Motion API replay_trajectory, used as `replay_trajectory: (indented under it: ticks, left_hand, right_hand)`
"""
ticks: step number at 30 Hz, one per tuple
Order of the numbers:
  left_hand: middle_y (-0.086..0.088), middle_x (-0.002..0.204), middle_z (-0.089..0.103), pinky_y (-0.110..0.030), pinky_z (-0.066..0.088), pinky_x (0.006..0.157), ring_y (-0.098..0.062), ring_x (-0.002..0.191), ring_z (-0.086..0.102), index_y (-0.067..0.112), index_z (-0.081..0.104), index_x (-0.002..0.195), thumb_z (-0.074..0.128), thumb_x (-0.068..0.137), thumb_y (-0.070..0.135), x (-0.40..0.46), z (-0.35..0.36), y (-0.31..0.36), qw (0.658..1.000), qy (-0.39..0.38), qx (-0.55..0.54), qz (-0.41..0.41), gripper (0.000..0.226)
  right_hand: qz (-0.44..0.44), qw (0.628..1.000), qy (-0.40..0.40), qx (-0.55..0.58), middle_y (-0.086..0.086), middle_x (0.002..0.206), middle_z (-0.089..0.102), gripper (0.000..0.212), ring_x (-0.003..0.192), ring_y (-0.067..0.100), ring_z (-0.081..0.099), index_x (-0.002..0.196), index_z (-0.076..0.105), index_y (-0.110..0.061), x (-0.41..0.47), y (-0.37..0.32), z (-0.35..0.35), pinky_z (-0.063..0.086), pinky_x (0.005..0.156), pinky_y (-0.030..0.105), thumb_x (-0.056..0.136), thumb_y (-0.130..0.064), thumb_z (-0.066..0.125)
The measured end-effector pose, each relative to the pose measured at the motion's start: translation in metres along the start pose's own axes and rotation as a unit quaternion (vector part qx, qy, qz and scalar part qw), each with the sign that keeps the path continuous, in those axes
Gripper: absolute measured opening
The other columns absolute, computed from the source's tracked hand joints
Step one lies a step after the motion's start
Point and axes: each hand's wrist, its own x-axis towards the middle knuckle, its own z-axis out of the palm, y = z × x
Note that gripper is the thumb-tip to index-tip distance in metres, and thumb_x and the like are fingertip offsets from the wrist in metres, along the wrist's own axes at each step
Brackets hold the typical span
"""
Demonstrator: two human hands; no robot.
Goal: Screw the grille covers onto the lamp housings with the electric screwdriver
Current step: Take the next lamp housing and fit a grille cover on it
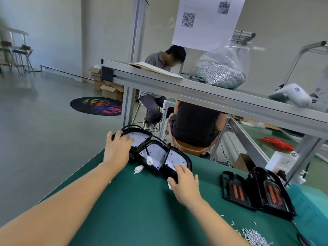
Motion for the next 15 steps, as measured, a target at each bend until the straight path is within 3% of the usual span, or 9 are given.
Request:
replay_trajectory:
  ticks: [3, 6, 9, 11, 15]
  left_hand:
    - [0.009, 0.114, 0.06, -0.036, 0.017, 0.109, -0.017, 0.112, 0.05, 0.029, 0.059, 0.114, 0.051, 0.086, 0.013, 0.009, 0.003, -0.002, 0.999, -0.01, 0.03, 0.04, 0.033]
    - [0.007, 0.095, 0.063, -0.03, 0.03, 0.097, -0.017, 0.092, 0.058, 0.025, 0.063, 0.098, 0.06, 0.079, 0.009, 0.011, 0.0, -0.004, 0.996, 0.014, 0.026, 0.088, 0.025]
    - [0.003, 0.055, 0.056, -0.027, 0.042, 0.066, -0.019, 0.051, 0.056, 0.018, 0.064, 0.058, 0.083, 0.037, -0.003, 0.012, -0.008, -0.009, 0.986, 0.074, 0.021, 0.15, 0.035]
    - [0.001, 0.049, 0.051, -0.028, 0.038, 0.06, -0.019, 0.042, 0.05, 0.015, 0.062, 0.052, 0.08, 0.029, -0.01, 0.01, -0.014, -0.013, 0.976, 0.123, 0.009, 0.182, 0.038]
    - [-0.002, 0.059, 0.056, -0.031, 0.03, 0.065, -0.022, 0.05, 0.052, 0.011, 0.068, 0.065, 0.065, 0.045, -0.021, 0.003, -0.026, -0.006, 0.952, 0.22, -0.048, 0.208, 0.038]
  right_hand:
    - [-0.015, 1.0, 0.01, 0.006, -0.003, 0.154, 0.029, 0.053, 0.144, 0.017, 0.023, 0.152, 0.027, -0.023, 0.0, -0.004, -0.004, 0.004, 0.12, 0.046, 0.102, -0.032, 0.043]
    - [-0.031, 0.999, 0.02, 0.006, -0.002, 0.154, 0.03, 0.054, 0.143, 0.018, 0.024, 0.152, 0.028, -0.021, -0.001, -0.009, -0.007, 0.007, 0.121, 0.04, 0.102, -0.032, 0.044]
    - [-0.047, 0.998, 0.03, 0.023, -0.001, 0.154, 0.031, 0.055, 0.142, 0.02, 0.026, 0.152, 0.03, -0.018, -0.003, -0.013, -0.01, 0.019, 0.118, 0.033, 0.101, -0.032, 0.046]
    - [-0.051, 0.997, 0.026, 0.043, -0.001, 0.156, 0.027, 0.056, 0.144, 0.018, 0.022, 0.152, 0.028, -0.018, -0.004, -0.017, -0.011, 0.024, 0.115, 0.031, 0.101, -0.032, 0.045]
    - [-0.034, 0.99, 0.028, 0.134, -0.003, 0.158, 0.027, 0.058, 0.145, 0.014, 0.024, 0.153, 0.027, -0.019, -0.006, -0.027, -0.015, 0.026, 0.112, 0.03, 0.101, -0.036, 0.047]
